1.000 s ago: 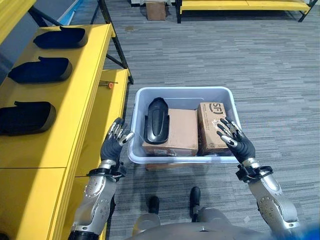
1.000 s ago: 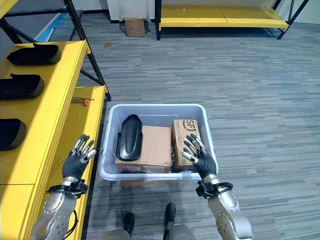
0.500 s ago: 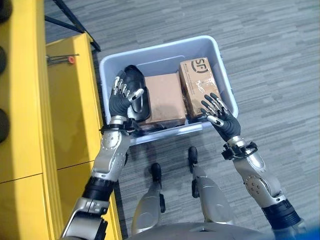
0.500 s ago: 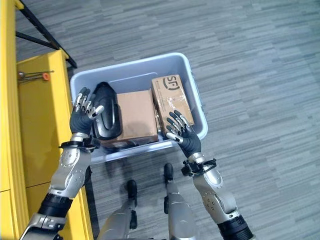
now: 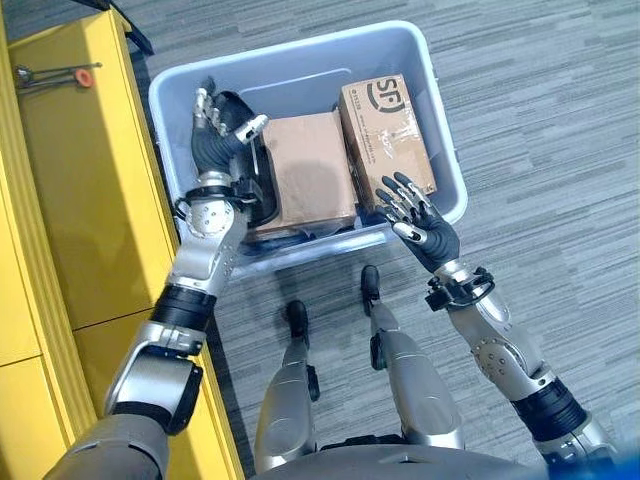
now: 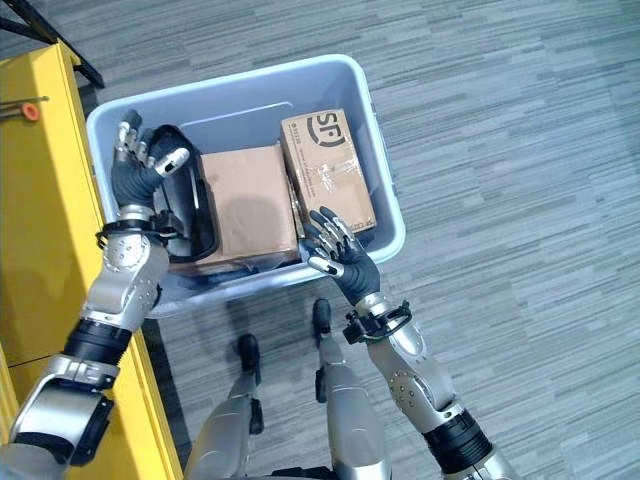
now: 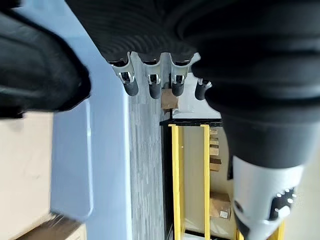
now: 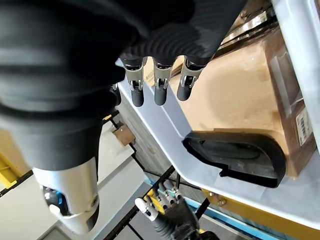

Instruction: Move parts from the plastic box to the shelf.

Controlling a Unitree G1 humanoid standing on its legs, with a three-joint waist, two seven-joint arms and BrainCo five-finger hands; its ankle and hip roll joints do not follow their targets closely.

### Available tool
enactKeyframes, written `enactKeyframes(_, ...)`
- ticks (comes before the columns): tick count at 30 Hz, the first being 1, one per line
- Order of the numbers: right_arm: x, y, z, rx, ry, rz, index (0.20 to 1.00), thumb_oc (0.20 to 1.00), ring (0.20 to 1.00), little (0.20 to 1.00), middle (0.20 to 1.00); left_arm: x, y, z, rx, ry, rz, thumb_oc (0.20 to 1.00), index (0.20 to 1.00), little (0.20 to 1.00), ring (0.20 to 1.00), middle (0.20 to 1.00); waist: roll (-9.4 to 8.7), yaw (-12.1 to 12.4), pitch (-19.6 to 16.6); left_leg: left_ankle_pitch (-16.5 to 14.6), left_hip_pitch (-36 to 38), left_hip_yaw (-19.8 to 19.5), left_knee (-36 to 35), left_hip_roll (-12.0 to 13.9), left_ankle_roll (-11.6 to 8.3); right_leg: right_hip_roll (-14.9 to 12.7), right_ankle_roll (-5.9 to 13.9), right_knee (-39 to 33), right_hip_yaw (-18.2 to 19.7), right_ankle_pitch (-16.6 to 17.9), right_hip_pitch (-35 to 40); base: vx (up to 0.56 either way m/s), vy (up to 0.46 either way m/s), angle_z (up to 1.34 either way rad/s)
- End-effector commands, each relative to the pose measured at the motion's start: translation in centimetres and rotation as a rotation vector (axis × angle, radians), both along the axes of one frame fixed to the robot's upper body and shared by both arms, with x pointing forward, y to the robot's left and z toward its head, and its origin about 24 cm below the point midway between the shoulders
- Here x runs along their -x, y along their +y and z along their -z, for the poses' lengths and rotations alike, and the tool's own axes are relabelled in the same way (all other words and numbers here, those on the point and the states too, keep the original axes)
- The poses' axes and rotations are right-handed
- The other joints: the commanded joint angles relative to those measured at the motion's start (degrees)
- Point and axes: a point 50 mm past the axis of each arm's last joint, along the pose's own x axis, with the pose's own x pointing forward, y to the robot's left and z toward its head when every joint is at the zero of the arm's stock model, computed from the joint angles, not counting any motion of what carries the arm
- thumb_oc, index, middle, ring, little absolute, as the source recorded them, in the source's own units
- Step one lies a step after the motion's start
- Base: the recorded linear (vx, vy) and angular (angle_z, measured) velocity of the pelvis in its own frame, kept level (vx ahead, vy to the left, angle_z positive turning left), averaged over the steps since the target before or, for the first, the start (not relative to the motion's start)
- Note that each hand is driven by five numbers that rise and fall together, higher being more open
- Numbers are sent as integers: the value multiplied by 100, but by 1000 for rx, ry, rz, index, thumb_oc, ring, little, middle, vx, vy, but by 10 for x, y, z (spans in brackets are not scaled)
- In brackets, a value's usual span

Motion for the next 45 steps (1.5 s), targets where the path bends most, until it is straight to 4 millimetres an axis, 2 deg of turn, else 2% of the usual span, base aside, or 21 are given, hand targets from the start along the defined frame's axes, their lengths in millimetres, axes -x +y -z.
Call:
enactKeyframes(1,8,-2,-14,-78,-72,12,1000,1000,1000,1000,1000,3,10,-14,-12,-87,-55,1000,1000,1000,1000,1000,-54,34,-175,19,-56,171,265,474,-164,-595,738,1061,10,-955,-259,0,0,0)
enactKeyframes(9,8,-4,-14,-71,-78,19,1000,1000,1000,1000,1000,0,18,-16,-47,-75,-102,1000,1000,1000,1000,1000,-137,31,-82,55,-201,127,279,525,-184,-581,733,1106,-27,-957,-407,0,-3,1)
enactKeyframes(17,10,-4,-13,-72,-81,10,1000,1000,1000,1000,1000,-6,18,-10,-103,-27,-132,1000,1000,1000,1000,1000,-227,16,41,51,-425,78,377,541,-191,-572,723,1145,-34,-942,-578,0,0,0)
enactKeyframes(23,13,-5,-12,-76,-80,11,1000,1000,1000,1000,1000,-11,21,9,-83,60,-157,1000,1000,1000,1000,1000,-327,-25,141,21,-666,82,530,557,-186,-552,712,1181,-6,-916,-799,-1,-1,-1)
enactKeyframes(31,18,-3,-10,-85,-70,-7,1000,1000,1000,1000,1000,-19,20,18,-101,127,-162,1000,1000,1000,1000,1000,-448,-126,210,-28,-991,73,740,549,-183,-520,711,1208,41,-875,-1049,-2,-2,-1)
enactKeyframes(33,20,-5,-8,-86,-65,-4,1000,1000,1000,1000,1000,-21,17,25,-119,156,-156,1000,1000,1000,1000,1000,-481,-158,231,-52,-1058,68,790,537,-178,-512,708,1206,52,-865,-1090,42,13,-2)
enactKeyframes(34,21,-5,-6,-83,-57,-2,1000,1000,1000,1000,1000,-21,16,30,-112,173,-152,1000,1000,1000,1000,1000,-463,-153,228,-198,-979,53,785,567,-192,-484,744,1232,53,-1000,-1035,84,28,-5)
enactKeyframes(37,23,-6,-7,-87,-62,4,1000,1000,1000,1000,1000,-22,5,42,-93,213,-121,1000,1000,1000,1000,1000,-514,-181,246,-232,-1025,58,816,557,-178,-469,745,1239,85,-985,-1096,28,6,-1)
enactKeyframes(38,23,-8,-7,-91,-62,9,1000,1000,1000,1000,1000,-23,-1,52,-85,247,-105,1000,1000,1000,1000,1000,-536,-204,244,-248,-1055,53,835,549,-170,-472,743,1235,89,-980,-1119,0,0,0)
enactKeyframes(45,26,-10,-8,-94,-67,18,1000,1000,1000,1000,1000,-22,-11,69,-134,309,-85,1000,1000,1000,1000,1000,-564,-233,229,-274,-1039,71,834,546,-157,-466,746,1197,115,-961,-1112,0,0,0)
